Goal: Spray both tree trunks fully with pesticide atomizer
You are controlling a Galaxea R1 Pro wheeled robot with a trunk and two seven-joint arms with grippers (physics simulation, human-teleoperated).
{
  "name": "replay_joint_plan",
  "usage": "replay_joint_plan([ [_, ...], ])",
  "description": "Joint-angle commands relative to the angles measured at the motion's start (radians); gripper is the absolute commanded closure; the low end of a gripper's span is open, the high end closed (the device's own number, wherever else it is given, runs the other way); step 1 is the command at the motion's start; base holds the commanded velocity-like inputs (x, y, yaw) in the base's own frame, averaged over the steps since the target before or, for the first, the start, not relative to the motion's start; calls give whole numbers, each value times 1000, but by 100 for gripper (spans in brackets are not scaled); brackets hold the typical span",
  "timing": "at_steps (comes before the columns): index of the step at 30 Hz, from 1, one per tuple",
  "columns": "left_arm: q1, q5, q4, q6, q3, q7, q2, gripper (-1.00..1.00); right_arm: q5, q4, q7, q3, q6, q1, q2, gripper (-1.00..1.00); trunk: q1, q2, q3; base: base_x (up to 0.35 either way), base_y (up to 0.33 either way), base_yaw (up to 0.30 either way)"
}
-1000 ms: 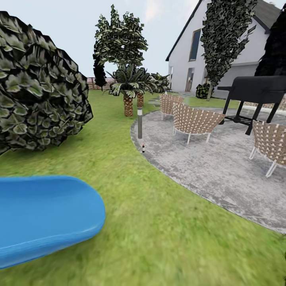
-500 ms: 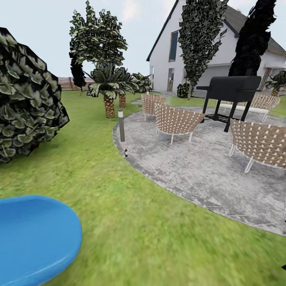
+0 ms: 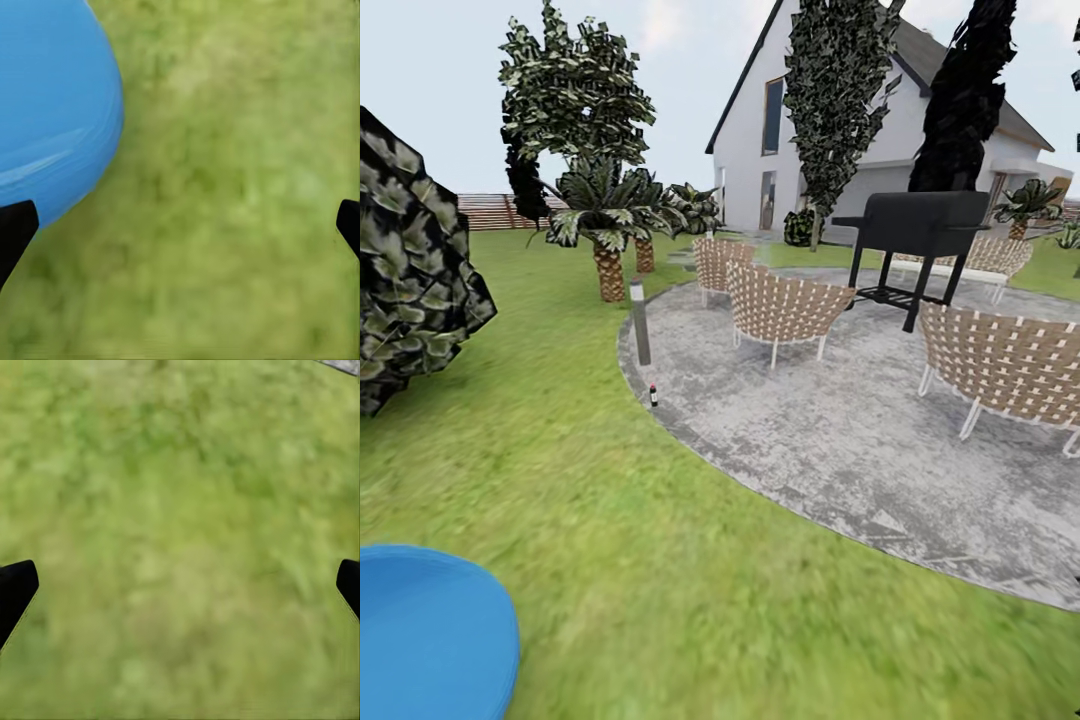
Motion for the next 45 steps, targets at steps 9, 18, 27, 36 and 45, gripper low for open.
replay_joint_plan([
  [9, 0, 3, 1, -3, -3, 1, -1, -100, 6, 1, 0, -3, -3, -1, 0, -100, 0, 0, -1, 336, -24, -1],
  [18, 0, 2, 1, -3, -5, 1, -1, -100, 6, 1, 0, -3, -3, -1, 1, -100, 0, 0, -1, 291, -146, 0],
  [27, -1, 3, 1, -4, -3, 1, -1, -100, 6, 1, 0, -3, -3, -1, 0, -100, 0, 0, -1, 307, -99, 0],
  [36, 0, 4, 1, -4, -2, 1, -1, -100, 6, 1, 1, -1, -3, -1, 0, -100, 0, 0, -1, 339, -4, 0],
  [45, 0, 4, 1, -4, -2, 1, -1, -100, 5, -3, 4, -2, -3, -1, 2, -100, 0, 0, -1, 340, 0, 0],
])
